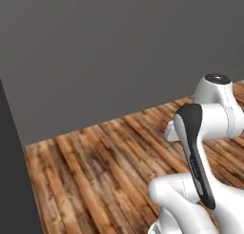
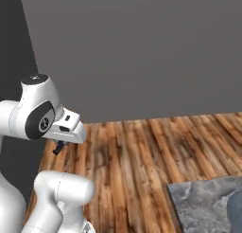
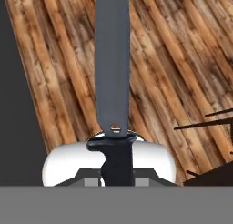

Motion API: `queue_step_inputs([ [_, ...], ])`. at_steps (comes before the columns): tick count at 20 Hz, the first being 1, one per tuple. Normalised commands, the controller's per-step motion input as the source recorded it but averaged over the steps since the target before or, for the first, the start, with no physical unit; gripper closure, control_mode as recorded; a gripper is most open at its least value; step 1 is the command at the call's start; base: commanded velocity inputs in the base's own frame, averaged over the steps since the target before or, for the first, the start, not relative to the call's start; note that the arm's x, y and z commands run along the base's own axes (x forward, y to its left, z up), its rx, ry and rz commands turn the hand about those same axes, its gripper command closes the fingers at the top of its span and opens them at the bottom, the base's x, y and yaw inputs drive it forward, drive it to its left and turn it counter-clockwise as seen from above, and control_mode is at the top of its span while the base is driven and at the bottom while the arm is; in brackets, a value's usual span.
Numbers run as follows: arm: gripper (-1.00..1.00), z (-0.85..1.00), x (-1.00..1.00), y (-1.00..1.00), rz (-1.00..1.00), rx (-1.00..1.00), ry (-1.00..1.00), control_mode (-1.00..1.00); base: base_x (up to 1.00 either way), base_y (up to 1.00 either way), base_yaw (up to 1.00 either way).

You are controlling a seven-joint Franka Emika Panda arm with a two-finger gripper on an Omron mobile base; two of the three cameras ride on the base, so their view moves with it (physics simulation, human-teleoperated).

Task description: Retrieve the butter from the fridge and place it on a plate on the dining table. Then retrieve the butter knife by the fridge and place it near the plate.

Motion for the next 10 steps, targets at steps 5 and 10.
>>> queue_step_inputs([
  [5, 1.00, 0.00, 0.00, 0.00, 0.00, 0.00, 0.00, 1.00, 1.00, 0.13, -0.35],
  [10, 1.00, 0.00, 0.00, 0.00, 0.00, 0.00, 0.00, 1.00, 0.98, 0.02, -0.50],
])
